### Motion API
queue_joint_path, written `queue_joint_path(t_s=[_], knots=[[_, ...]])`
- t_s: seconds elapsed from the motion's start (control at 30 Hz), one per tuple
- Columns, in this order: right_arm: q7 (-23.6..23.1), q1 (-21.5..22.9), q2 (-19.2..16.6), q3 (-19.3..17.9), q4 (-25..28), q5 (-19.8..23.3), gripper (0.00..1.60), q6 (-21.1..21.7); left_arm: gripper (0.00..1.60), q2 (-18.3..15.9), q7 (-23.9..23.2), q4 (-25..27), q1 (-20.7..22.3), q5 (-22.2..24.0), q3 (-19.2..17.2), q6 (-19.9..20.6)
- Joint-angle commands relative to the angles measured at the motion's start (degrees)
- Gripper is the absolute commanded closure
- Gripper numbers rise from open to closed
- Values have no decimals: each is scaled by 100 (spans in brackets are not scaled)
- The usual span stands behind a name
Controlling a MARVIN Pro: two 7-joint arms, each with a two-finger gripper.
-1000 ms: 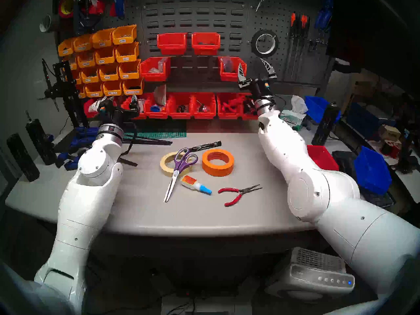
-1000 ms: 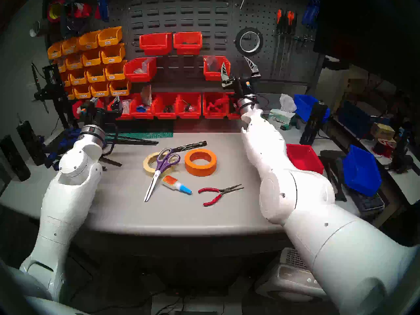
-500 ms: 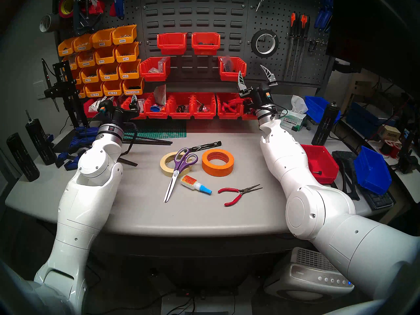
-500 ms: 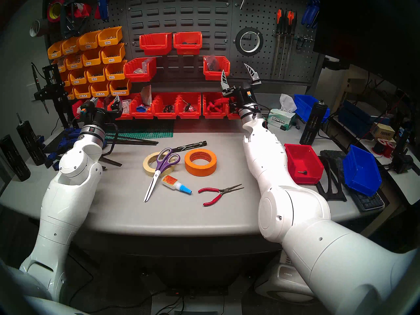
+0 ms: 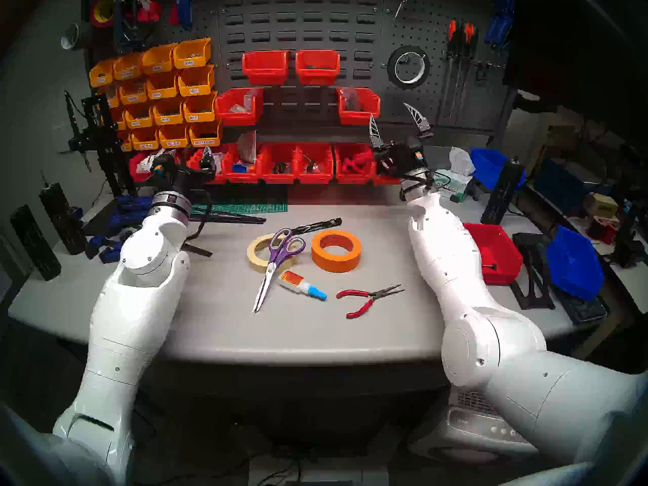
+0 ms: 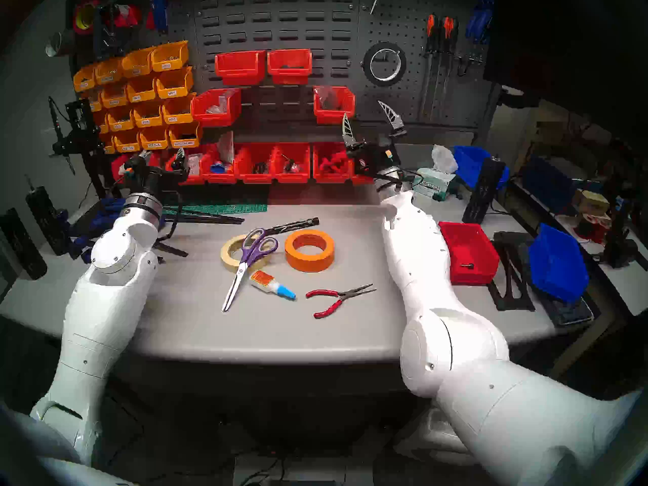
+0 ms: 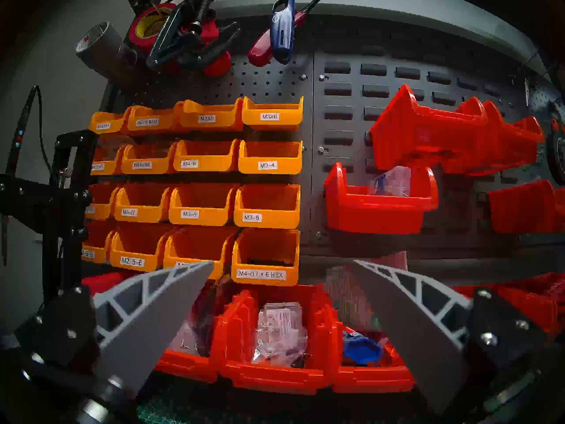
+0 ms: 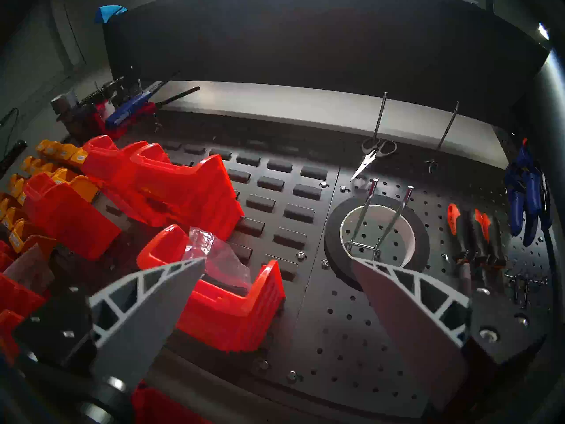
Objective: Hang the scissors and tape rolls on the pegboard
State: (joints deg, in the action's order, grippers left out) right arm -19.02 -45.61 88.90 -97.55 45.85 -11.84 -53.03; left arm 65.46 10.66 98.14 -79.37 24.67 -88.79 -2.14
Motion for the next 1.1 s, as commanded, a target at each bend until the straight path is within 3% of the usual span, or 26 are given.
queue_joint_path(t_s=[0.0,0.23,0.77,0.8,0.9,1.07], knots=[[-194,-246,-116,7,649,99,0,31,0,-13,-1,143,168,-3,-44,-55],[-596,-732,-202,53,1240,236,0,225,0,-14,-3,141,166,-3,-44,-52],[-1412,-1307,-503,96,2093,625,0,712,0,-14,-5,144,168,-2,-45,-49],[-1486,-1476,-528,88,2451,657,0,827,0,-13,-5,144,169,-2,-45,-49],[-1618,-1445,-590,90,2364,733,0,860,0,-13,-5,145,170,-2,-46,-49],[-2003,-1627,-744,55,2707,952,0,1170,0,-12,-4,148,173,-2,-47,-50]])
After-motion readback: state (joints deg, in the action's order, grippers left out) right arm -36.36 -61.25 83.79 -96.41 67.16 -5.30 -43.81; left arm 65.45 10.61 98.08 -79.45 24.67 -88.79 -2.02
